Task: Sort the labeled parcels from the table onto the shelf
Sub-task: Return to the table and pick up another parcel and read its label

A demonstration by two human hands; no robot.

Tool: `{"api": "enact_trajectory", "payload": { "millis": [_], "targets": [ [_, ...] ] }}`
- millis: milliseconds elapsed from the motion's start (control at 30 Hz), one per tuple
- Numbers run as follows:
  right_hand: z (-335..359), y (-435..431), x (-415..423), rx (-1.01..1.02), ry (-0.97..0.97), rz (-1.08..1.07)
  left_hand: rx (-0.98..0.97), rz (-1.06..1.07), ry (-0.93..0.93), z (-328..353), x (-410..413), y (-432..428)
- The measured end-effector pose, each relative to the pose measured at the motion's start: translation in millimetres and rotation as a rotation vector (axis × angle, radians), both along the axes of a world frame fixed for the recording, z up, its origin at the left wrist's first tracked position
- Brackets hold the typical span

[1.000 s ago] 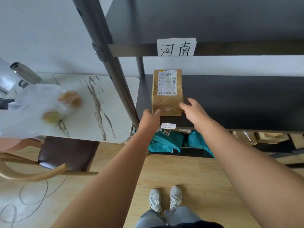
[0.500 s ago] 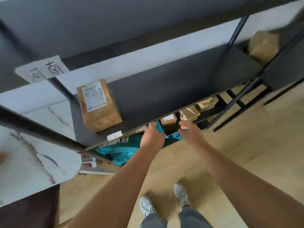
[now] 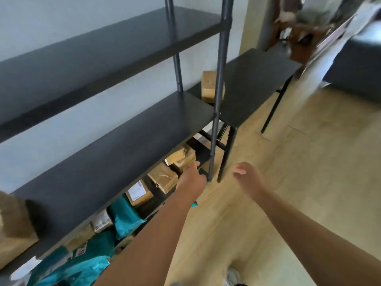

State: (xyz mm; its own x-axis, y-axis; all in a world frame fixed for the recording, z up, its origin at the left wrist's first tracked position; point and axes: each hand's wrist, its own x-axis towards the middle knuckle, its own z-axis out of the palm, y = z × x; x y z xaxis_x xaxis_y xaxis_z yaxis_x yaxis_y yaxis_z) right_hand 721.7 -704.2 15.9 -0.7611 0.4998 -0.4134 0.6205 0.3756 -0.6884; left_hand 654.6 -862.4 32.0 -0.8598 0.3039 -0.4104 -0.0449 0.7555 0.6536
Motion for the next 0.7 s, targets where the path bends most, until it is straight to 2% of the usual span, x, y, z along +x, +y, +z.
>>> {"api": "enact_trajectory", "payload": {
  "millis": [267,700],
  "targets": [
    [31.6,139.0,-15.0,0.027,0.027,-0.083,0.054,-0.102,0.034,9.8,-29.1,141.3],
    [33.8,273.7,-176.1,0.005,0.016,-0.158,0.106,-0.054,0.033,-3.5,-194.9,305.4]
  ]
}}
